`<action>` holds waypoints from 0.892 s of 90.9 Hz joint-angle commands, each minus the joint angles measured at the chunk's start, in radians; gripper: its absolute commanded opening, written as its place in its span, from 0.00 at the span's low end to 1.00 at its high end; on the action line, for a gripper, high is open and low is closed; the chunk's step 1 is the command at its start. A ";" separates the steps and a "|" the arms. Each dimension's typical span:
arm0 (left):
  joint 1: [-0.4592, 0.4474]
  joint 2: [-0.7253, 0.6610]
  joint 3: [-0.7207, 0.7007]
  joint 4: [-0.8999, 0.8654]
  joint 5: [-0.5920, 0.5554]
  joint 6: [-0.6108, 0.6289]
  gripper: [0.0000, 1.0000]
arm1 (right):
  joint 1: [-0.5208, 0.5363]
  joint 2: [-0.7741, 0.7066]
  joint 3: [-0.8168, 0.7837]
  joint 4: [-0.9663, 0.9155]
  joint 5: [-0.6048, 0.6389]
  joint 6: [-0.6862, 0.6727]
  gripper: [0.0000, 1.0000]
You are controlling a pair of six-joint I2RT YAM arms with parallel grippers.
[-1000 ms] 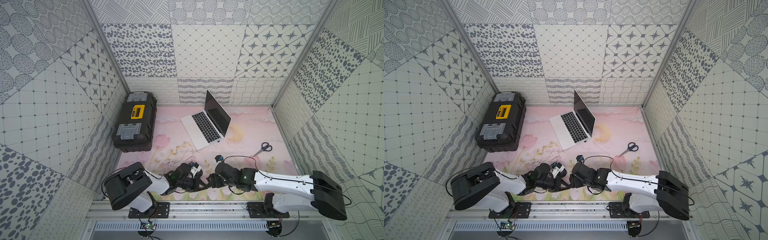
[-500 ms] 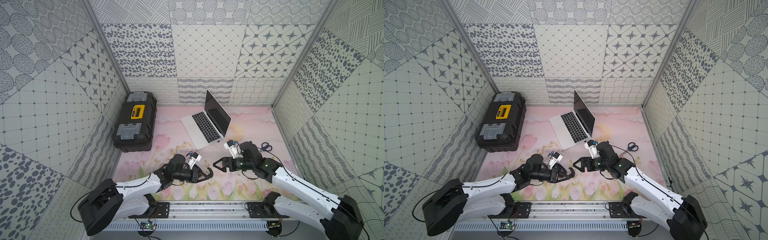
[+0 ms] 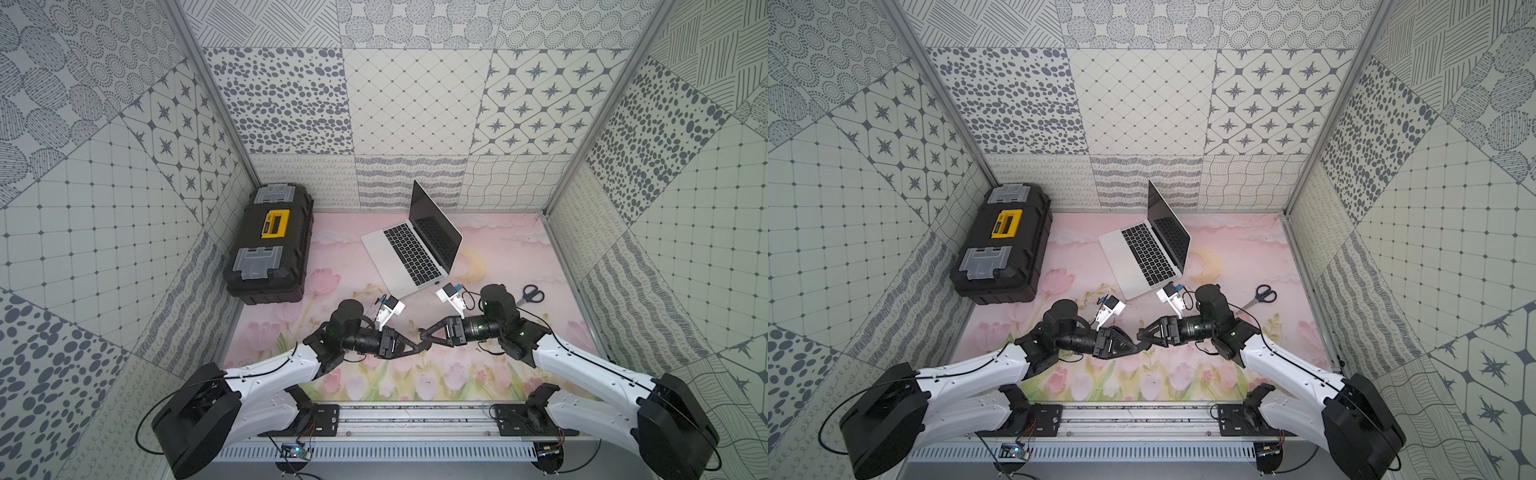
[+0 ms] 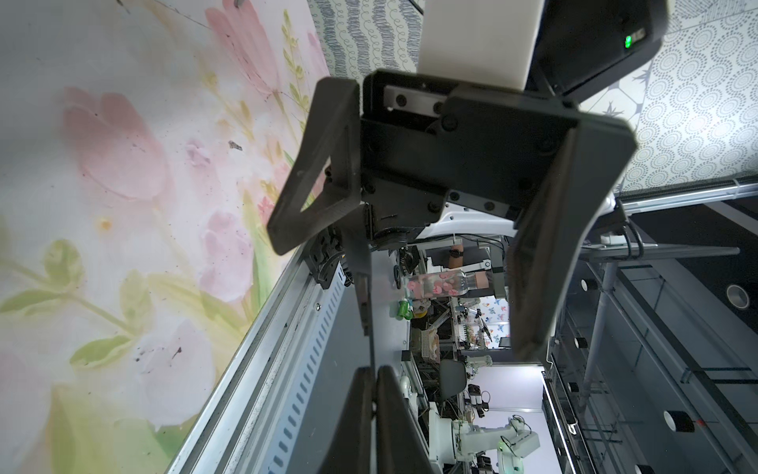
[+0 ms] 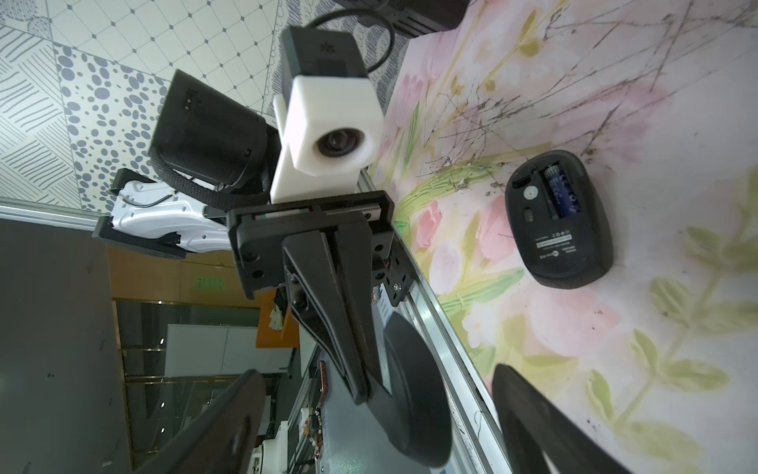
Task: Insert the wireless mouse receiver into the laptop
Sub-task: Pick up the lid from the center of the board.
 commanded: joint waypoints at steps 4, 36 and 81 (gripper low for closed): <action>0.004 -0.009 0.014 0.067 0.074 -0.015 0.00 | -0.001 -0.004 -0.026 0.172 -0.070 0.068 0.71; 0.004 -0.022 -0.031 0.057 -0.010 -0.035 0.25 | -0.001 -0.015 -0.054 0.212 -0.047 0.104 0.20; 0.003 -0.319 -0.043 -0.813 -0.607 0.078 0.73 | -0.002 -0.096 -0.041 -0.150 0.285 -0.117 0.00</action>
